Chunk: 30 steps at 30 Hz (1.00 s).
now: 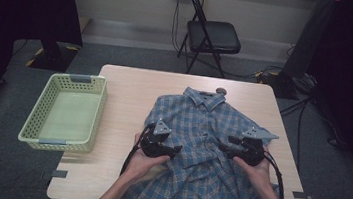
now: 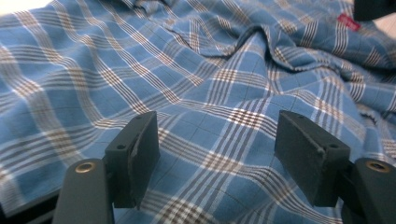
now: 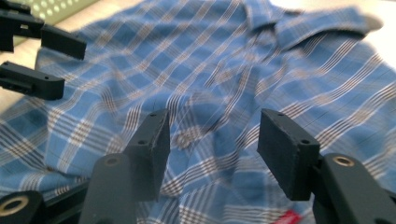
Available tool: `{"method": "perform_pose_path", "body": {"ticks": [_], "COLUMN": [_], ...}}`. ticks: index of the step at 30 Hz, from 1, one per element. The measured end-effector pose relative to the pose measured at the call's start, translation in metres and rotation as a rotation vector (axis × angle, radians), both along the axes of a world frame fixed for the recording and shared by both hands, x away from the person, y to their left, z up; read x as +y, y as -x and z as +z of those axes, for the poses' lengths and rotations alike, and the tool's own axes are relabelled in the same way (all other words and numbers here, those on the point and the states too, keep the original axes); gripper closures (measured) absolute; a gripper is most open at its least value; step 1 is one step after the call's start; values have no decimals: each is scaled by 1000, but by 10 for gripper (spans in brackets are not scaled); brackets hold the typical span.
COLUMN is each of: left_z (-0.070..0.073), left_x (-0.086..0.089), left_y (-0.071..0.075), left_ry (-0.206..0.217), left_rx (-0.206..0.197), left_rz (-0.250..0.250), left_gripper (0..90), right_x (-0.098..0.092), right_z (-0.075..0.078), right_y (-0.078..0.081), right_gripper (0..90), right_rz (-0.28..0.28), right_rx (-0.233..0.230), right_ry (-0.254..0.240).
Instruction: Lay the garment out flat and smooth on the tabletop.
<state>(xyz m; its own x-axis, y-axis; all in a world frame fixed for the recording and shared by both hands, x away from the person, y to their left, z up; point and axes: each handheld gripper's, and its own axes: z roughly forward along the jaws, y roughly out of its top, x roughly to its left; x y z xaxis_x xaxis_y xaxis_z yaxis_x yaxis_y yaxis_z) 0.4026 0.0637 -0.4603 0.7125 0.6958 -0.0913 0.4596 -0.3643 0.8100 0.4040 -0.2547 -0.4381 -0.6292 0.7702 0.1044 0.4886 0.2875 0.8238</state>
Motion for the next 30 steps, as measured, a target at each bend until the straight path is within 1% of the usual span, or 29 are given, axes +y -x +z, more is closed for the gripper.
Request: {"method": "perform_pose_path", "body": {"ticks": [2,4,5,7,9,11,13,14,15,16,17,18,19,20,21,23,24,28,30], "left_z": [-4,-9,-11,-16,-21,-28,-35,-35,-39,-39,-39,-39,-40,-40,-40,-39,-39,-37,-37], "left_x": [-2,-4,-4,-6,-6,-6,-7,-7,-7,-8,-8,-9,-10,-10,-11,-9,-7,-6,-6], "left_y": [-2,-4,-5,-7,-8,-11,-15,-15,-17,-18,-18,-16,-15,-13,-11,-7,-4,11,19], "left_ry": [11,18,9,-11,-27,-46,-71,-71,-79,-86,-86,-101,-118,-121,-119,-122,-115,-131,-131], "left_rx": [6,14,15,16,29,35,46,46,26,20,20,9,-8,-12,-9,-2,6,13,15], "left_rz": [-2,1,2,6,1,9,14,14,7,11,11,9,4,-7,-9,-26,-33,-41,-47], "left_gripper": [304,304,304,309,312,312,313,315,315,328,328,328,331,335,341,351,382,396,396], "right_x": [4,5,6,8,7,5,3,3,2,3,3,2,2,2,3,4,3,1,0], "right_z": [-10,-19,-23,-30,-35,-39,-45,-45,-48,-55,-55,-57,-57,-57,-57,-57,-57,-57,-57], "right_y": [0,-2,-3,-5,-8,-11,-15,-15,-16,-19,-19,-20,-20,-20,-18,-15,-12,0,7], "right_gripper": [437,431,419,368,315,300,277,277,264,250,250,247,246,246,246,246,247,248,248], "right_rz": [8,5,6,1,-22,-38,-50,-50,-60,-65,-65,-66,-68,-71,-71,-74,-67,-52,-41], "right_rx": [9,18,27,37,46,47,64,64,66,75,75,87,89,88,82,85,85,86,91], "right_ry": [15,18,26,56,69,91,101,101,115,144,144,134,132,137,148,149,150,154,156]}}
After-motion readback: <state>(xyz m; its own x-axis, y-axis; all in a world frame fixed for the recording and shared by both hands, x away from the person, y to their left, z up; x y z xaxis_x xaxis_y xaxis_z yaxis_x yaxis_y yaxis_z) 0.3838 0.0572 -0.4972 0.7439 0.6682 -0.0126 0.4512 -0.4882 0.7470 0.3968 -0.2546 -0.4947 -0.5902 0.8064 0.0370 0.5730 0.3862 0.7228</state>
